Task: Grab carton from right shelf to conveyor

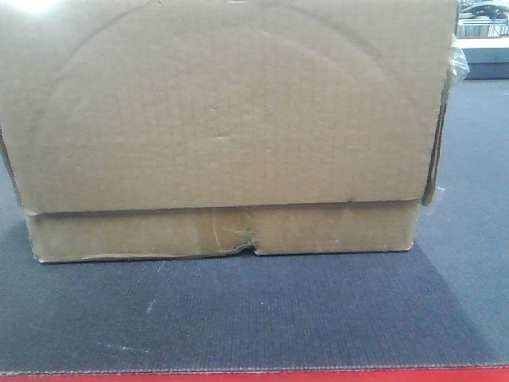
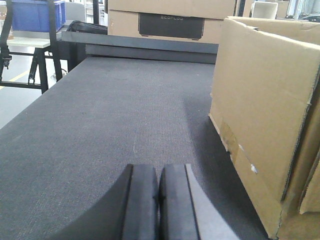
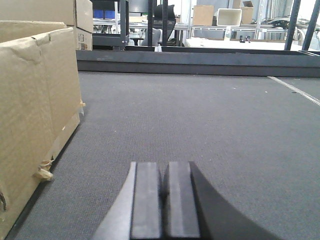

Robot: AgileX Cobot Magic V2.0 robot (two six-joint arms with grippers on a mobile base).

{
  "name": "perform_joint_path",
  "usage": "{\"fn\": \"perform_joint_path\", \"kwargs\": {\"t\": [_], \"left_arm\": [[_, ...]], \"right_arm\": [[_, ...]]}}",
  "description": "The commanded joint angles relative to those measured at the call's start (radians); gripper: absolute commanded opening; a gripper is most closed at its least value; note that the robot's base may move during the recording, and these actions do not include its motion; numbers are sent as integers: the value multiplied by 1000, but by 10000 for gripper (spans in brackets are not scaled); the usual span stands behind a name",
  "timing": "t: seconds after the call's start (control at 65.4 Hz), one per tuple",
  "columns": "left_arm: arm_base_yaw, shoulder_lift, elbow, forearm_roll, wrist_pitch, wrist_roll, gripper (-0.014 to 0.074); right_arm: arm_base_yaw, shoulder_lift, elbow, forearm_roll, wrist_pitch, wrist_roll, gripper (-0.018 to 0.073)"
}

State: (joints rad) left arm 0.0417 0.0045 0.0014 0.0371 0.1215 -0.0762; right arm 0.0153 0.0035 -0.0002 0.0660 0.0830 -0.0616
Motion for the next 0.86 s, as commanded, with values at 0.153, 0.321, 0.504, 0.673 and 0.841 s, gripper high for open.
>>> {"fn": "perform_joint_path", "kwargs": {"t": [0.153,0.321,0.504,0.673,0.841], "left_arm": [[4,-5,-1,-4,-14,3,5],[4,-5,-1,-4,-14,3,5],[4,-5,-1,-4,-14,3,5],[4,-5,-1,-4,-14,3,5],[4,-5,-1,-4,-14,3,5]], "right_arm": [[-4,-3,0,1,-31,-9,-73],[-4,-3,0,1,-31,-9,-73],[-4,-3,0,1,-31,-9,-73],[-4,-3,0,1,-31,-9,-73],[-4,-3,0,1,-31,-9,-73]]}}
